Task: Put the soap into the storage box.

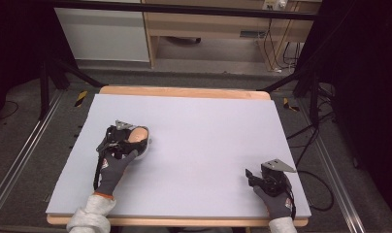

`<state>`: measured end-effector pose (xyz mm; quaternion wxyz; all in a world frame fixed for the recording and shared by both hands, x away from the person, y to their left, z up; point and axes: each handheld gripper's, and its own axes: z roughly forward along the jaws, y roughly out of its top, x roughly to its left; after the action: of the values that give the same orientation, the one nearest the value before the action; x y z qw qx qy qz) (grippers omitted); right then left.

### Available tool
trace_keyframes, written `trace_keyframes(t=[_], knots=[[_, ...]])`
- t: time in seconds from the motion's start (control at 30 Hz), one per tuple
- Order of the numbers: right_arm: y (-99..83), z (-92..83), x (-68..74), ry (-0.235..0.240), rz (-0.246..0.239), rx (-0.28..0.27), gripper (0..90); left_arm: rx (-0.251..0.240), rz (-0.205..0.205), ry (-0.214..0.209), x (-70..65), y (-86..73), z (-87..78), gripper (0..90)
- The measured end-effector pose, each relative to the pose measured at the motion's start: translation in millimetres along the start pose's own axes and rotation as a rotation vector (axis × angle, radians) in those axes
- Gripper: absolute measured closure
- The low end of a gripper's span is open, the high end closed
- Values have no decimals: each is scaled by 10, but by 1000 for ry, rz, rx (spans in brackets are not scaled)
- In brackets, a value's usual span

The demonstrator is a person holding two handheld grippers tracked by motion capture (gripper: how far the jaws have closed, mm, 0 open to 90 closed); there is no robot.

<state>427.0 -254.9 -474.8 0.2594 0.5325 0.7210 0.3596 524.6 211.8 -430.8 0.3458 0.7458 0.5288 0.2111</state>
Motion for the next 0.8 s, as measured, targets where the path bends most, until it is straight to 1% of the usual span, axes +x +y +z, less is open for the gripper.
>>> trace_keyframes(t=[0.2, 0.43, 0.8], knots=[[-1, 3, -3, -1, -5, 1, 347, 7, 11, 0, -33, -2, 5, 317], [-1, 3, -3, 0, -4, 1, 344, 8, 3, 3, -33, -1, 5, 312], [0, 2, -2, 2, -7, 0, 342, 8, 19, 4, -54, -2, 7, 293]])
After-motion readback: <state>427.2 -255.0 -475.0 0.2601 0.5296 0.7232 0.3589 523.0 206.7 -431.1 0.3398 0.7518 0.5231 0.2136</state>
